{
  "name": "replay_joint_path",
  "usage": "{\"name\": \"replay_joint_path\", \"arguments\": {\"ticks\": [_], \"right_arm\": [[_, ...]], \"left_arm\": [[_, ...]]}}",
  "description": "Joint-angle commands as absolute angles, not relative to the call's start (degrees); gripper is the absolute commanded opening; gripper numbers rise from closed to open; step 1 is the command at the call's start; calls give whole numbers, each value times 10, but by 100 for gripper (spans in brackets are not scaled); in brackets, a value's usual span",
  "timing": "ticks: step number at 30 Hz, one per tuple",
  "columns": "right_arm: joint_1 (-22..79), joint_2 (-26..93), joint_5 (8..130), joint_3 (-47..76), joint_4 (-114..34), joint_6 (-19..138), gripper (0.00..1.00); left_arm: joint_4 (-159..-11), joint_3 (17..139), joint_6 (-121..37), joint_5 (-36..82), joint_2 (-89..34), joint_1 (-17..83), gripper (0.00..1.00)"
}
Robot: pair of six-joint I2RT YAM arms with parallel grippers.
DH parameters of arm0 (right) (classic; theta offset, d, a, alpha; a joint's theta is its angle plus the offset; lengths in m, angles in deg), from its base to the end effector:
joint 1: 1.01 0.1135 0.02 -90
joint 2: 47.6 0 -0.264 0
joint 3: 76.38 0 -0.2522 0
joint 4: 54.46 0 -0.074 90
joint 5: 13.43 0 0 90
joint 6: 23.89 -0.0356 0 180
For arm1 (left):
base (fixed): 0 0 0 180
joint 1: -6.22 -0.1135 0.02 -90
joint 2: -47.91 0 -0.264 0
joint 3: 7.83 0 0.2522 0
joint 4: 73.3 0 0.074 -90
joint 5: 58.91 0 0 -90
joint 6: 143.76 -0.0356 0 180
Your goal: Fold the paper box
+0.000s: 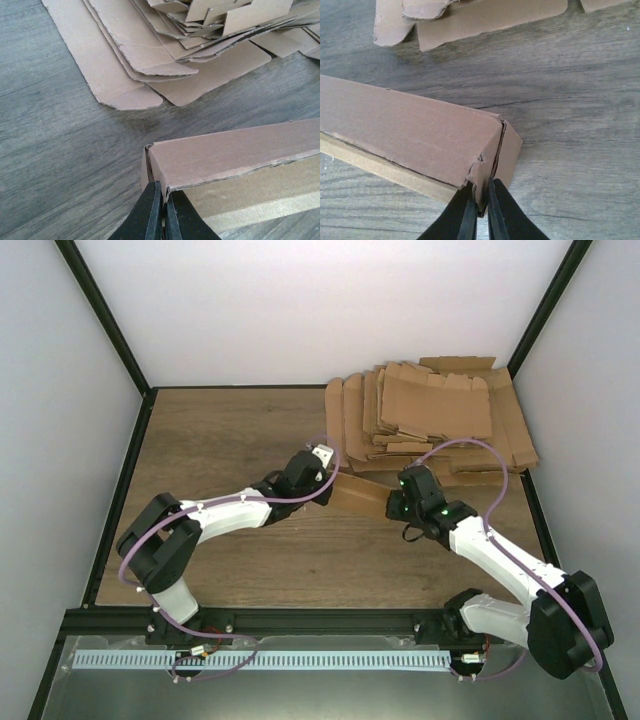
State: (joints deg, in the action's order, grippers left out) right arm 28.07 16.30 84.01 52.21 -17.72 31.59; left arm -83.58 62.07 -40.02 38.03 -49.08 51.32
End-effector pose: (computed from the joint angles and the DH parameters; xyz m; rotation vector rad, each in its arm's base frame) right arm 0.1958 0.1036 0.2133 0.1754 2.4440 0.3443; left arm 0.2597 -0.2545 0.1943 0.5433 2.1853 -0.4279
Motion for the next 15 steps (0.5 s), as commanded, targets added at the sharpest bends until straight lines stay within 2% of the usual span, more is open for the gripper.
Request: {"name": "replay_joint_path", "arguments": {"ticks": [1, 3, 11, 15], "right_arm": [[290, 154, 835, 501, -125, 320, 13], [290, 155, 836, 499, -123, 324, 21], [290, 142, 850, 487, -114, 330, 28], [290, 121, 860, 475, -110, 355, 33]], "left_arm": [[-868, 624, -402, 353, -490, 528, 4], [-869, 625, -402, 355, -488, 529, 4], [-878, 637, -405, 358, -486, 528, 8], [-886, 645, -407, 364, -483, 528, 14]]}}
